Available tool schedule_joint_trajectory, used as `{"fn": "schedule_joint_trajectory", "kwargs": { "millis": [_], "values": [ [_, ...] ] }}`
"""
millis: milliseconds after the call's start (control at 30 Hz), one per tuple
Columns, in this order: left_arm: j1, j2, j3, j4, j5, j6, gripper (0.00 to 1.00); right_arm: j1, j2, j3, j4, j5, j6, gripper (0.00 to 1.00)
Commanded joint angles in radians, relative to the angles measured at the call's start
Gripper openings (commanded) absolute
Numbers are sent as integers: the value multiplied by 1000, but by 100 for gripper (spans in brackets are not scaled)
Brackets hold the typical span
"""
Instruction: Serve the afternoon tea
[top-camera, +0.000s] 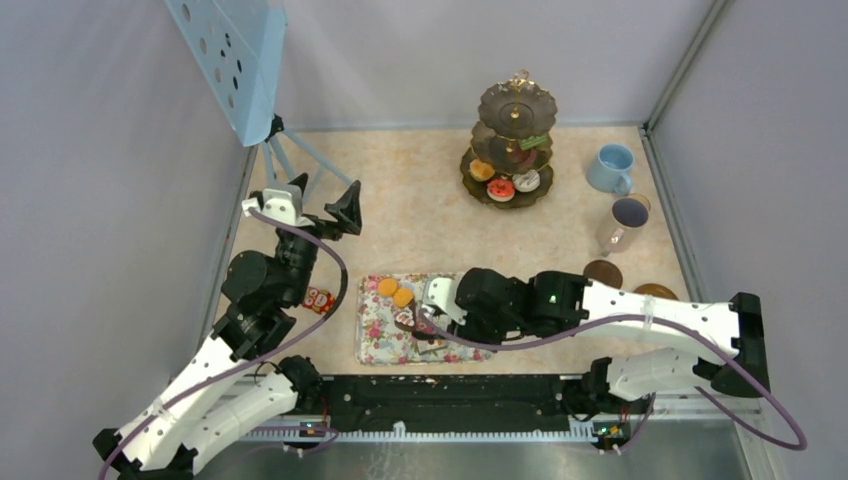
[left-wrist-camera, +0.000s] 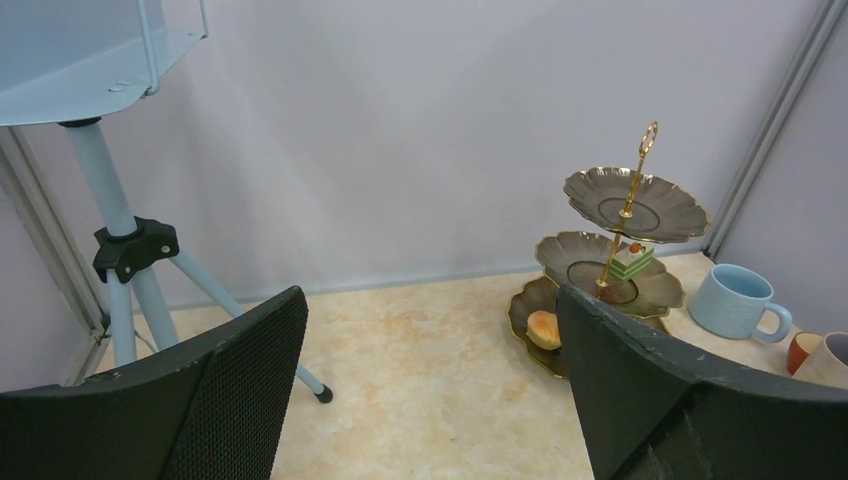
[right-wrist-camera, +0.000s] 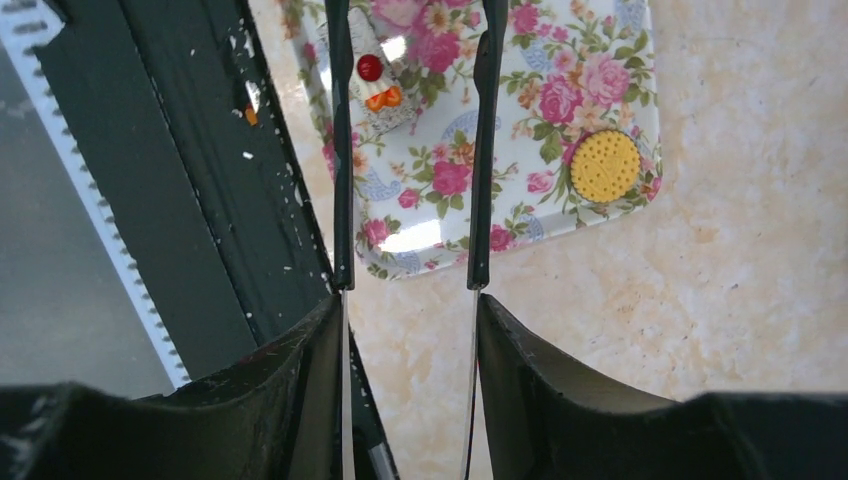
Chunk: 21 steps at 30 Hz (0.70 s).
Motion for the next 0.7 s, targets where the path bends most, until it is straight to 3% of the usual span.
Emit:
{"fn": "schedule_joint_trajectory", "kwargs": {
  "millis": [0, 667],
  "values": [
    [4, -16, 4, 36, -17, 10, 99, 48, -18, -3, -30, 0, -86, 47],
    [4, 1, 4, 36, 1, 4, 99, 72, 81, -3, -53, 22, -166, 48]
  ]
}}
